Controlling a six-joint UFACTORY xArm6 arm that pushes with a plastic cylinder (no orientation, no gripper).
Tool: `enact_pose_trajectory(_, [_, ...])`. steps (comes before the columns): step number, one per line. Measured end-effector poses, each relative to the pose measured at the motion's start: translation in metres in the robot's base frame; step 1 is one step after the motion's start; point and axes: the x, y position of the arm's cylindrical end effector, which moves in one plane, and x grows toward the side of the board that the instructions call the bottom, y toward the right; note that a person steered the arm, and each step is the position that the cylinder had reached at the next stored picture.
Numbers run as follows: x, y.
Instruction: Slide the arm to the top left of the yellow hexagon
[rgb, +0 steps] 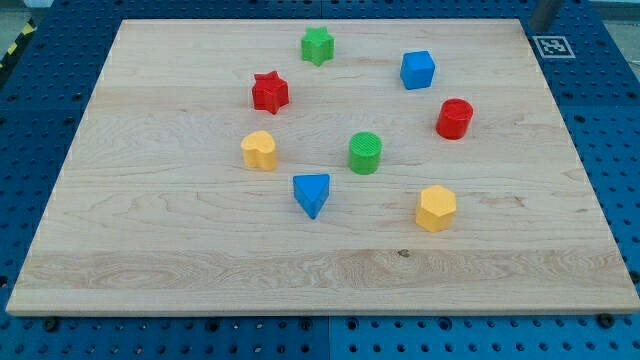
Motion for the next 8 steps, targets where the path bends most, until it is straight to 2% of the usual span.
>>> enact_pose_trajectory(1, [0.010,-0.040])
enact_pose_trajectory(2, [0.013,-0.042])
enact_pose_trajectory(5, [0.213,-0.054])
enact_pose_trajectory(6, [0.263,-0.086])
enact_pose_trajectory(7, [0.320,-0.086])
enact_pose_trajectory(8, [0.386,-0.124])
